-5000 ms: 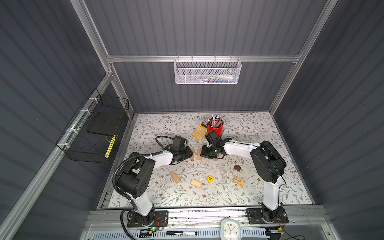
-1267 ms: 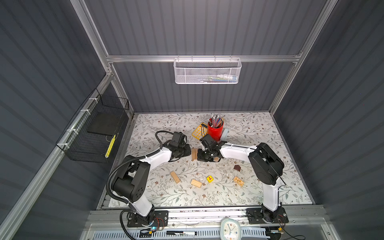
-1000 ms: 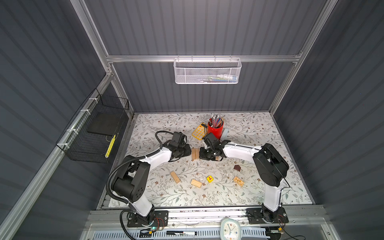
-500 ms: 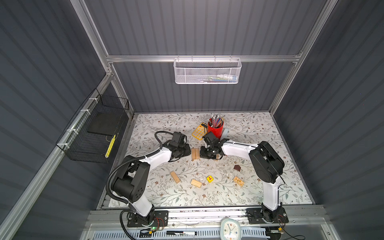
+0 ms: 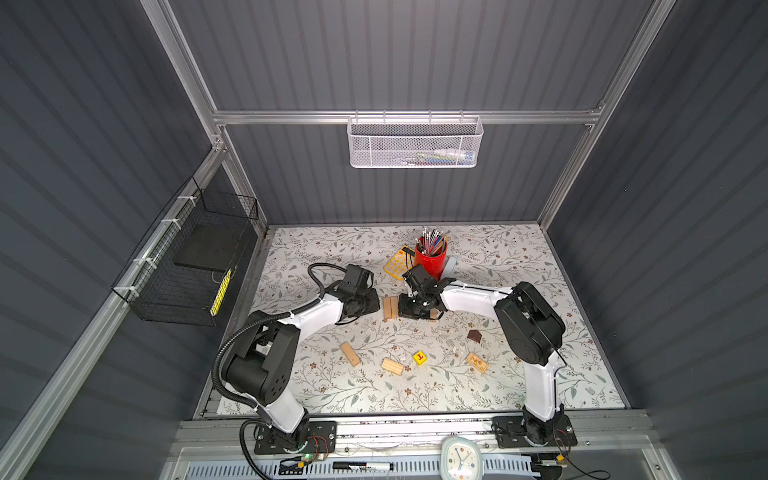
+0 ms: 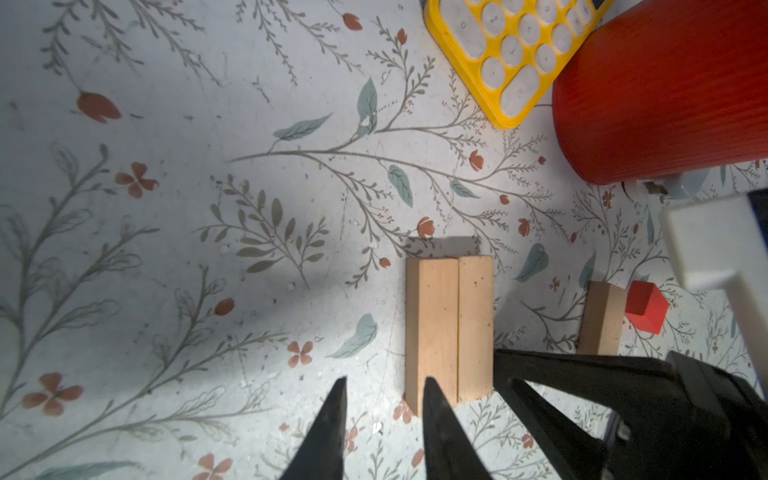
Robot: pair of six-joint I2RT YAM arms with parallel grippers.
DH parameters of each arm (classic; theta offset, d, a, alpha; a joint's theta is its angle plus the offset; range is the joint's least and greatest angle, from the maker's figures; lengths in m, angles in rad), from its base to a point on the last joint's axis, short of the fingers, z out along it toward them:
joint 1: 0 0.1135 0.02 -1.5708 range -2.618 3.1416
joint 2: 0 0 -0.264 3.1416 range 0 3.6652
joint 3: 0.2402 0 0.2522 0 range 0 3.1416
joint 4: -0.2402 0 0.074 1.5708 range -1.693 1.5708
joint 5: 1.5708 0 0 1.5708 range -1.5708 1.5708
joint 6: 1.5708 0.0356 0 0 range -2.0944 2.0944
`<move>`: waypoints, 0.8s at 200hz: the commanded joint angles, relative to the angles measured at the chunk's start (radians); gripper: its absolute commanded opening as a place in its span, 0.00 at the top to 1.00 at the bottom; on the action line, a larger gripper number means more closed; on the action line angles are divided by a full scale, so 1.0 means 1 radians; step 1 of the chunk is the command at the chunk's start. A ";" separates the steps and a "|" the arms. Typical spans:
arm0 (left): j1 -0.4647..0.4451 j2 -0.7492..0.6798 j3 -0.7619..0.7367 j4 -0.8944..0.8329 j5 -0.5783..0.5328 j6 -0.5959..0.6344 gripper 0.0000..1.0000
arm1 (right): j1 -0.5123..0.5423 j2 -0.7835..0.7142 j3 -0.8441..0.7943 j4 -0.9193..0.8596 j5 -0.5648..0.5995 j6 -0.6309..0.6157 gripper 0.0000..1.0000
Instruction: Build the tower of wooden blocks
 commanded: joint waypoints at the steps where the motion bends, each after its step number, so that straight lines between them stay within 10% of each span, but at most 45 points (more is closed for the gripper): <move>1: 0.003 -0.028 0.009 -0.025 -0.015 -0.001 0.68 | 0.006 0.027 0.025 -0.014 -0.010 -0.008 0.92; 99: 0.001 -0.094 0.002 -0.093 -0.001 -0.013 0.66 | 0.007 -0.109 -0.038 -0.044 0.024 -0.042 0.90; 160: -0.069 -0.264 -0.036 -0.419 -0.148 -0.104 0.53 | 0.007 -0.395 -0.275 -0.049 0.011 -0.107 0.81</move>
